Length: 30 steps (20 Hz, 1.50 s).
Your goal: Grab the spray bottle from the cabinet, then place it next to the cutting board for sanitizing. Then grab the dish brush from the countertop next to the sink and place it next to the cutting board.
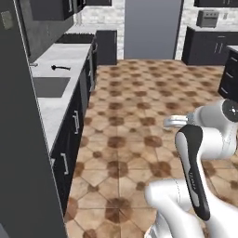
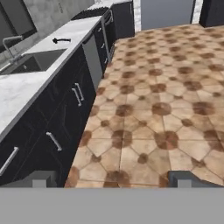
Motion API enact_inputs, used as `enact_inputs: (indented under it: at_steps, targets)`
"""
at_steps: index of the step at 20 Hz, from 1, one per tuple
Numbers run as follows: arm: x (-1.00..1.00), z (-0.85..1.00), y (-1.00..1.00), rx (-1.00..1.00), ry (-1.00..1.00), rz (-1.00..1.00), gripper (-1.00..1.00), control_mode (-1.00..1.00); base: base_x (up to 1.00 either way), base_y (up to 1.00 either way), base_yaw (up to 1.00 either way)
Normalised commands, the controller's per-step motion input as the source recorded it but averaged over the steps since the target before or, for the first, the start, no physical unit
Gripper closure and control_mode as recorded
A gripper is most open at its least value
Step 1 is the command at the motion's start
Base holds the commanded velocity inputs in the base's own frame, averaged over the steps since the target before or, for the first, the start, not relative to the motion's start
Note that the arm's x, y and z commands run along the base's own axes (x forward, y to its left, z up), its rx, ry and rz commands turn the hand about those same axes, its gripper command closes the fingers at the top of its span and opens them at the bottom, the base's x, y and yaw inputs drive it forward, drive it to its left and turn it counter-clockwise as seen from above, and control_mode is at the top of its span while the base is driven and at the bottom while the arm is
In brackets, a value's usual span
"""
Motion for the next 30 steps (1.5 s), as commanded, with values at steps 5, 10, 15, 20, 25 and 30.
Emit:
enact_inputs:
  at_steps: [5,10,15,20,25,30]
  targets:
    - [0.00,0.00,0.00,0.00,0.00,0.00,-1.00,1.00,1.00,-0.18,0.07]
    - [0.00,0.00,0.00,0.00,0.00,0.00,-1.00,1.00,1.00,-0.27,0.09]
    - [0.00,0.00,0.00,0.00,0.00,0.00,-1.00,1.00,1.00,-0.47,0.24]
    - [0.00,0.00,0.00,0.00,0.00,0.00,-1.00,1.00,1.00,-0.24,0.45]
    - [0.00,0.00,0.00,0.00,0.00,0.00,-1.00,1.00,1.00,-0.09,0.71]
    - [0.00,0.00,0.00,0.00,0.00,0.00,-1.00,1.00,0.99,-0.39,0.74]
